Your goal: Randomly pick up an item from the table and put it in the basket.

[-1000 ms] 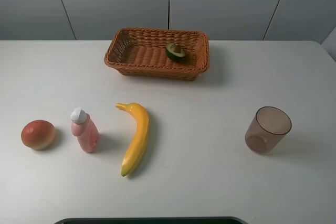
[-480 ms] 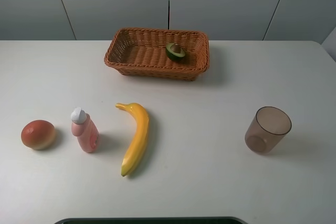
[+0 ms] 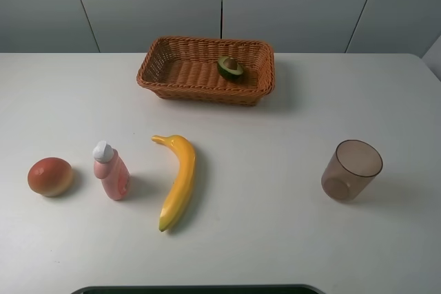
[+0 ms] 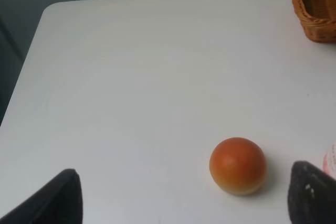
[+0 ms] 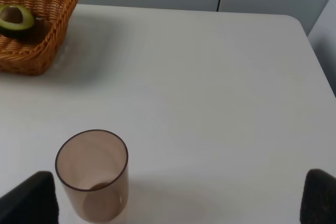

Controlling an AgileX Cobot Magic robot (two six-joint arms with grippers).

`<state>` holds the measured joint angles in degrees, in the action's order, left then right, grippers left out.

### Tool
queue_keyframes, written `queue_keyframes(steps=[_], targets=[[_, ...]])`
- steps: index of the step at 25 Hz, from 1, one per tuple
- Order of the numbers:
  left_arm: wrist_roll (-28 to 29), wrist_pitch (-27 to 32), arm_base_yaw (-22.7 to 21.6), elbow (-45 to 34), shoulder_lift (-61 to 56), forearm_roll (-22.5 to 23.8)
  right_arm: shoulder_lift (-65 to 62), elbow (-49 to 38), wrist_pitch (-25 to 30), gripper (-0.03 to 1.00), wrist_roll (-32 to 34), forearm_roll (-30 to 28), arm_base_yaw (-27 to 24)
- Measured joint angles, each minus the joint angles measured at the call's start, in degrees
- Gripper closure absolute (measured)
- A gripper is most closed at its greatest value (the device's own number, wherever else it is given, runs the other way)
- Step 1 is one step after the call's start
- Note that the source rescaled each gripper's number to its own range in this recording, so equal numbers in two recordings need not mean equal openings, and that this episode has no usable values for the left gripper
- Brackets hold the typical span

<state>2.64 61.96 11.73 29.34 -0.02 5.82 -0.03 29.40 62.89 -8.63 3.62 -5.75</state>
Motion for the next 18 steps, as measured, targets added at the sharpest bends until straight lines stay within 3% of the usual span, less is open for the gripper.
queue_keyframes(steps=[18], targets=[[-0.2, 0.0, 0.0, 0.0, 0.0, 0.0, 0.0, 0.0, 0.0, -0.03, 0.0, 0.0, 0.0]])
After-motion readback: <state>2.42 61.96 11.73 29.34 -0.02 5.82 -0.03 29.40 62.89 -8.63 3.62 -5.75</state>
